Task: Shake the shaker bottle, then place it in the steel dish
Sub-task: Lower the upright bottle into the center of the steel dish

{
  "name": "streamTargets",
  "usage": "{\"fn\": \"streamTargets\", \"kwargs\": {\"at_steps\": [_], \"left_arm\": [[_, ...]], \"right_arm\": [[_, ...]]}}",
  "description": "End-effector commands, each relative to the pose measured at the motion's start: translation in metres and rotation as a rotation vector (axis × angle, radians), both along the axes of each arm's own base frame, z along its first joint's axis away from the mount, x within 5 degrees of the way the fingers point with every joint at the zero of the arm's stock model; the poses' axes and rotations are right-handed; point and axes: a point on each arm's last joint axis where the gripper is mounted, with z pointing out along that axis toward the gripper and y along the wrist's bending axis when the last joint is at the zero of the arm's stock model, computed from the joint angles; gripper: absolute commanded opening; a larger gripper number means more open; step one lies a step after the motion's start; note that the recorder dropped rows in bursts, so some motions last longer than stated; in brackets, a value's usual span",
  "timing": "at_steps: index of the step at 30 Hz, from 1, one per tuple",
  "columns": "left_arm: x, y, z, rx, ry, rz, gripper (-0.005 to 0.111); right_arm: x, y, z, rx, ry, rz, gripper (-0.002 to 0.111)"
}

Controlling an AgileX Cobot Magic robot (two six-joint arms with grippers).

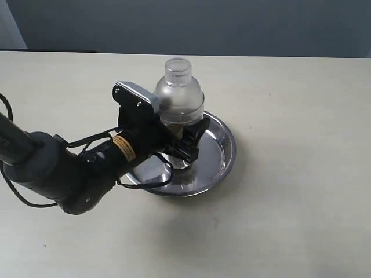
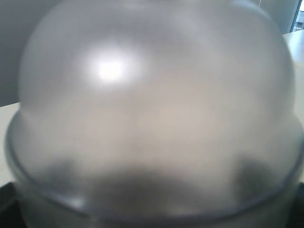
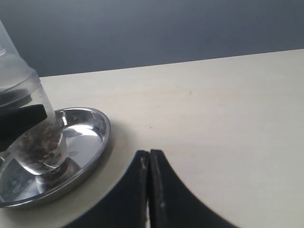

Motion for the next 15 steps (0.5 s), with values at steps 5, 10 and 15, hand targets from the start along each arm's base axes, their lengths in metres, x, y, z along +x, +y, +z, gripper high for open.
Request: {"fn": "streamTargets", "kwargs": {"at_steps": [5,10,15], "left_arm": [[0.0037,0.0015,0.0081,-0.049,-0.045,0.038,0.039],[0.0041,0.0023,0.0081,-0.050,-0.045,0.048,0.050],[0.0037,0.0015,0.0081,-0.048,-0.047,0.037,0.067]], "right_arm": [[-0.0001,-0.0002,0.0003,-0.007,-0.010,0.001,-0.001],[-0.0001,-0.0002,0.0003,-0.007,-0.010,0.001,-0.001],[-0.0001,-0.0002,0.0003,-0.007,-0.010,0.001,-0.001]]}}
